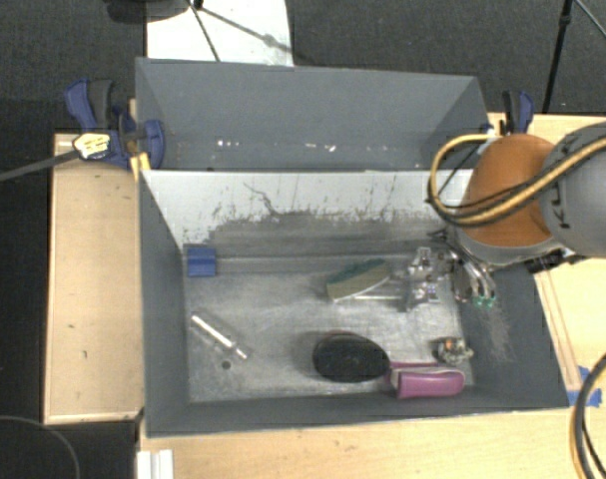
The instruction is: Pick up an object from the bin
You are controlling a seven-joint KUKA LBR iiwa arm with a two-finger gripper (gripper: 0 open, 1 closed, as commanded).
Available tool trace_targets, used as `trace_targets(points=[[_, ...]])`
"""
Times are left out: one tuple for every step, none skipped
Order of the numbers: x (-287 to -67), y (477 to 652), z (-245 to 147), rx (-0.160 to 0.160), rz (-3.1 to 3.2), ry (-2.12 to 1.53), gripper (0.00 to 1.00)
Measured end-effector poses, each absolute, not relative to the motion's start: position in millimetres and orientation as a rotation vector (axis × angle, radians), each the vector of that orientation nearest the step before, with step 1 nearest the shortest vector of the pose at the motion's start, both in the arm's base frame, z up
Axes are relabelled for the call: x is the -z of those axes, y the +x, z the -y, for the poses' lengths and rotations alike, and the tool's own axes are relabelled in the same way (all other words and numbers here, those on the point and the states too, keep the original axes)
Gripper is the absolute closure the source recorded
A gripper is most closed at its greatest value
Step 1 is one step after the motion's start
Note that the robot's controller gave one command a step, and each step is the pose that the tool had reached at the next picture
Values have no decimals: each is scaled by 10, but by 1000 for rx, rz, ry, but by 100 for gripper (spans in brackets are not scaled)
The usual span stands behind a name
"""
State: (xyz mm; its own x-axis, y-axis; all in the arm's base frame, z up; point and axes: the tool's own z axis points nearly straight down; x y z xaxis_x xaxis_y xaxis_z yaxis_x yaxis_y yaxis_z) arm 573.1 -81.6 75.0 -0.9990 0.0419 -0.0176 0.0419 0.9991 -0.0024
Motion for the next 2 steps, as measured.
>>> trace_targets(points=[[-1881, 5717, 655, 2, -3110, -369, 100], [-2632, 5036, 629, 4, -3038, -772, 100]])
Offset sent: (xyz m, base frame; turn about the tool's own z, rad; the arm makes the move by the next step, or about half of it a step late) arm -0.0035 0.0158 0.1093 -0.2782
